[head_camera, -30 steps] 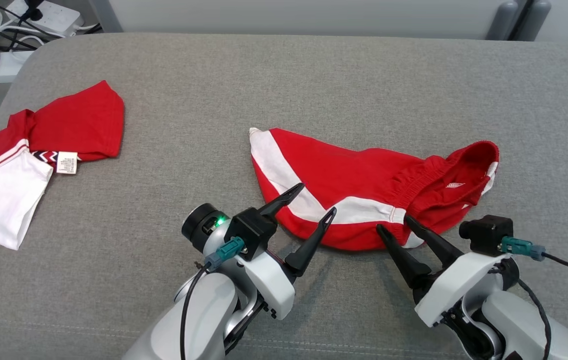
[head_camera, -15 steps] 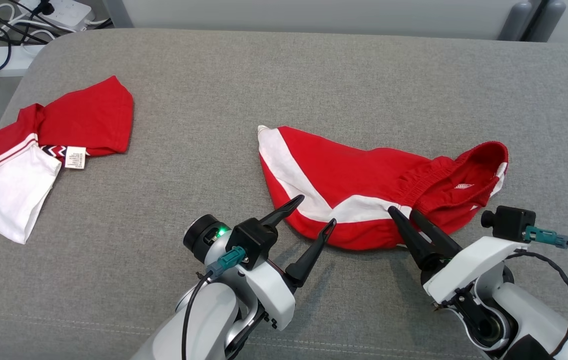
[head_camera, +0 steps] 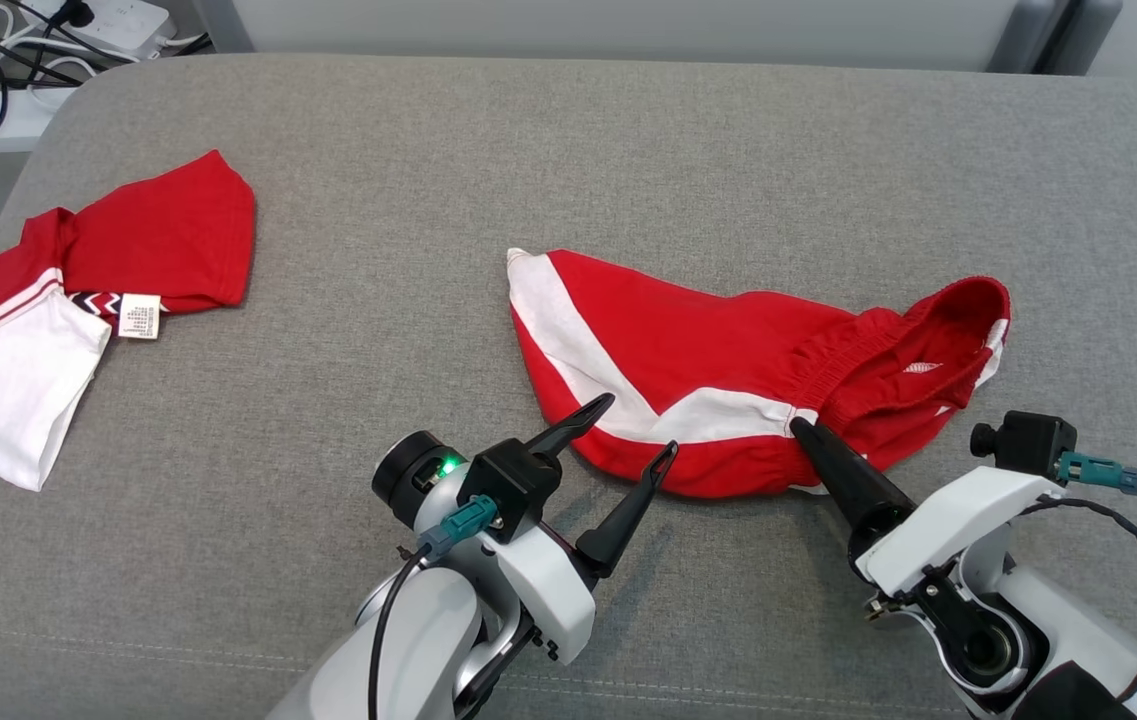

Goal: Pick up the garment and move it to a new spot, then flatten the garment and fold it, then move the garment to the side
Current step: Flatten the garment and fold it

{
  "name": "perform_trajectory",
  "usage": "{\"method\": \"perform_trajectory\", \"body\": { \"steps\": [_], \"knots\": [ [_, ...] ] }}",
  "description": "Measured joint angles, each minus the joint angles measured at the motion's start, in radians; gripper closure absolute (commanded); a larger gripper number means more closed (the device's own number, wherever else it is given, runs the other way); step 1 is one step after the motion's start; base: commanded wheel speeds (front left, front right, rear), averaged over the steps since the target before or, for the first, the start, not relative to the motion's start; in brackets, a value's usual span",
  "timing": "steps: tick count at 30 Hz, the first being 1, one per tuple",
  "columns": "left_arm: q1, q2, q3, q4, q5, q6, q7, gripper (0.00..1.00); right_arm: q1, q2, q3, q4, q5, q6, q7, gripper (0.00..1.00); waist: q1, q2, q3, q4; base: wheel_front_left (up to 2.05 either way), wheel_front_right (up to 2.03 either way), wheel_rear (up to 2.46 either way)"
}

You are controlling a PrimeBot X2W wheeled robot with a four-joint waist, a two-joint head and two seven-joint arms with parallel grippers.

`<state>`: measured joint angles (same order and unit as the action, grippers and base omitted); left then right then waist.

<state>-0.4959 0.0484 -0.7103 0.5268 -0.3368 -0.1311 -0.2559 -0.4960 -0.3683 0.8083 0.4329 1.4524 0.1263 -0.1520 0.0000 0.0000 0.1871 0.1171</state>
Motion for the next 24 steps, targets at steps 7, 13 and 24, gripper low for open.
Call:
{"method": "perform_trajectory", "body": {
  "steps": [7, 13, 24],
  "knots": [
    [0.0, -0.001, -0.004, 0.004, -0.008, 0.0, 0.0, 0.0, -0.013, 0.021, 0.008, 0.053, 0.011, 0.0, 0.029, 0.59, 0.0, 0.0, 0.011, 0.014, 0.0, 0.0, 0.0],
    [0.0, -0.001, -0.003, 0.004, -0.009, 0.0, 0.0, 0.0, -0.052, 0.031, 0.012, 0.072, 0.011, 0.0, 0.029, 0.65, 0.0, 0.0, 0.015, 0.027, 0.0, 0.0, 0.0],
    [0.0, 0.005, 0.085, 0.023, -0.009, 0.0, 0.0, 0.0, -0.031, -0.135, 0.006, -0.174, 0.091, 0.0, 0.113, 1.0, 0.0, 0.0, 0.001, -0.027, 0.0, 0.0, 0.0]
  ]
}}
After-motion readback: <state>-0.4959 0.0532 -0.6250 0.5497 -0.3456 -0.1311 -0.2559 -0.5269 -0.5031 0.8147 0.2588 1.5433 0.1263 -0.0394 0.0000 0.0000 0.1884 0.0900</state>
